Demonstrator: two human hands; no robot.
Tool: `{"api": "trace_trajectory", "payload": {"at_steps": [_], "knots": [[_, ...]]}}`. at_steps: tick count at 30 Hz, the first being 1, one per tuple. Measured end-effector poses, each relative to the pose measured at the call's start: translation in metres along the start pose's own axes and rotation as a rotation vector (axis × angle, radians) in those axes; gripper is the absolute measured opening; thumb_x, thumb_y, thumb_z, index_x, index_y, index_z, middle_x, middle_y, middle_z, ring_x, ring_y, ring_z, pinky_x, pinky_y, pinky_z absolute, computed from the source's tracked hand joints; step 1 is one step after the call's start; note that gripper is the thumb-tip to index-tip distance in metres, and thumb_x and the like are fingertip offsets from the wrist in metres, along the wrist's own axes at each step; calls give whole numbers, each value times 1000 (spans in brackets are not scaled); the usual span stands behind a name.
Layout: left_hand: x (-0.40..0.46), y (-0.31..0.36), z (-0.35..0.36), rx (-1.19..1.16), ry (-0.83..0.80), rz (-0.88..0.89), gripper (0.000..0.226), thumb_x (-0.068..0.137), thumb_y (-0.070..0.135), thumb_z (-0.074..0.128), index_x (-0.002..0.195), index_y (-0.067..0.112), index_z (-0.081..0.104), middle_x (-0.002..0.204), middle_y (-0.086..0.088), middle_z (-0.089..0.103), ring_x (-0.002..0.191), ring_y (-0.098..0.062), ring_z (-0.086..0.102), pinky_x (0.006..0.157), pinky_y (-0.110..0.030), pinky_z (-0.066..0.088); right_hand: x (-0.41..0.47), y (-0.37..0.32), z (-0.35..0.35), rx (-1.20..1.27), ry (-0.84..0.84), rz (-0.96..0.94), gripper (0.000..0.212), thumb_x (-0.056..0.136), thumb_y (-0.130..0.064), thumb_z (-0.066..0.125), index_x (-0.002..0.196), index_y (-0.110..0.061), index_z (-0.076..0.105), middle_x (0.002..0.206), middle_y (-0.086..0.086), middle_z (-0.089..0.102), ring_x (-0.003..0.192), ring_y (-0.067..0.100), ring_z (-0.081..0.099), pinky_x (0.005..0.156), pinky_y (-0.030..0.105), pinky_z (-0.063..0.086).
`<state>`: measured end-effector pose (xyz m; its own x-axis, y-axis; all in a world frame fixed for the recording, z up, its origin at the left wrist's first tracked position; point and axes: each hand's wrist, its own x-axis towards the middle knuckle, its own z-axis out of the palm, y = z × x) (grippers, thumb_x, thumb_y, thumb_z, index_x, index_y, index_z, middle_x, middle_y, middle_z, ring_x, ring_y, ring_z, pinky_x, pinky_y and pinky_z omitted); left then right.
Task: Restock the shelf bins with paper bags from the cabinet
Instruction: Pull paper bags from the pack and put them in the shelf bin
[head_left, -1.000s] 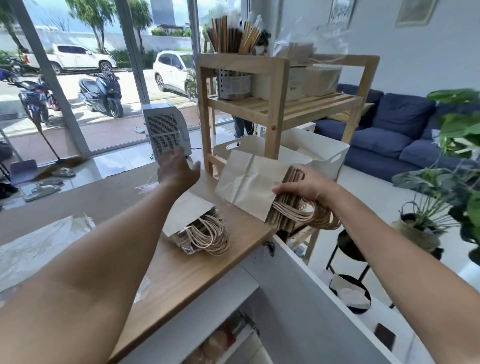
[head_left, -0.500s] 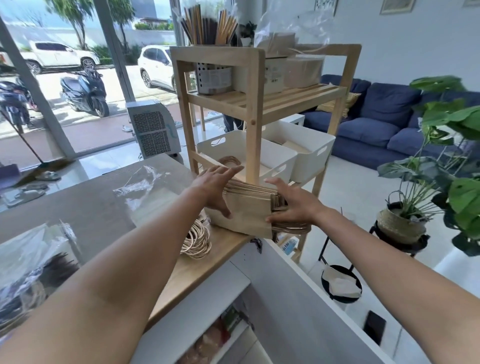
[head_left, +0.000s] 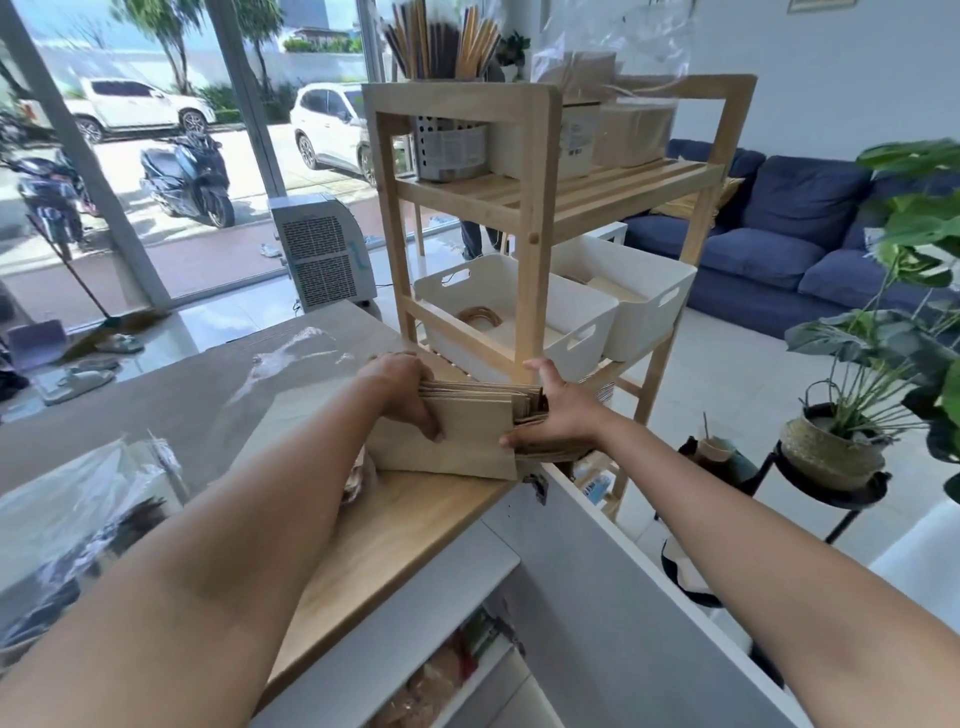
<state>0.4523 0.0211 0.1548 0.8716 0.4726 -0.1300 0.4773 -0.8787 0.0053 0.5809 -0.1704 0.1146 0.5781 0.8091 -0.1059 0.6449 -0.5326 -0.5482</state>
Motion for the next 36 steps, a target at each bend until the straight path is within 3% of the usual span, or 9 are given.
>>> {"api": "trace_trajectory", "payload": {"at_steps": [4,11,17,19,22,25,32,34,36], "knots": [[-11,-24,6,-81,5,-66,68,53,58,84,109,23,65,101,2,48,108,-23,55,85,-28,42,12,-23,8,45,-29,-20,110,67,-46,82,147,-24,10,140,12,48,126,28,49,104,35,39],[-19,-27,24,30,62,-70,93,52,71,76,125,23,43,128,-2,56,120,-25,52,105,-43,29,23,-58,35,243,-29,-16,123,73,-44,76,151,-30,-17,162,2,-5,149,28,5,120,47,16],[-20,-31,22,-55,36,-36,78,54,63,81,117,24,55,124,0,61,118,-23,53,97,-35,45,26,-79,47,754,197,34,72,94,-60,35,152,-22,13,158,1,13,146,20,15,117,42,15],[-21,-32,22,-58,53,-45,73,54,62,81,113,25,58,120,0,63,116,-23,54,91,-33,47,30,-82,36,666,329,-25,57,100,-53,24,144,-17,27,149,5,24,140,18,21,115,39,15],[-19,-32,23,-47,69,-66,71,55,61,82,111,25,58,118,-2,64,113,-23,56,87,-31,46,31,-84,28,230,426,-140,60,103,-43,18,154,-10,12,162,4,1,150,16,-2,119,33,-1],[-17,-30,22,-24,69,-82,76,54,62,81,115,23,56,118,-3,64,111,-23,58,87,-30,46,30,-83,42,-198,200,-167,65,101,-49,12,155,-13,2,162,3,-7,149,16,-11,119,37,-8],[-16,-31,22,-7,62,-78,75,56,62,80,115,24,57,118,-1,65,111,-22,58,88,-31,48,36,-81,39,-261,46,-94,66,100,-52,14,155,-14,10,163,4,4,150,18,-3,122,42,-3],[-16,-31,22,-8,63,-76,70,56,60,81,112,24,60,117,-1,65,112,-23,58,87,-32,48,35,-81,29,-134,-58,-102,60,100,-51,25,147,-15,37,155,7,32,145,23,25,119,42,21],[-16,-31,21,-15,70,-59,63,55,58,82,106,26,62,114,0,66,110,-23,58,85,-32,49,31,-82,9,-25,-121,-116,49,96,-52,42,128,-19,60,134,3,57,121,19,52,104,36,41]]}}
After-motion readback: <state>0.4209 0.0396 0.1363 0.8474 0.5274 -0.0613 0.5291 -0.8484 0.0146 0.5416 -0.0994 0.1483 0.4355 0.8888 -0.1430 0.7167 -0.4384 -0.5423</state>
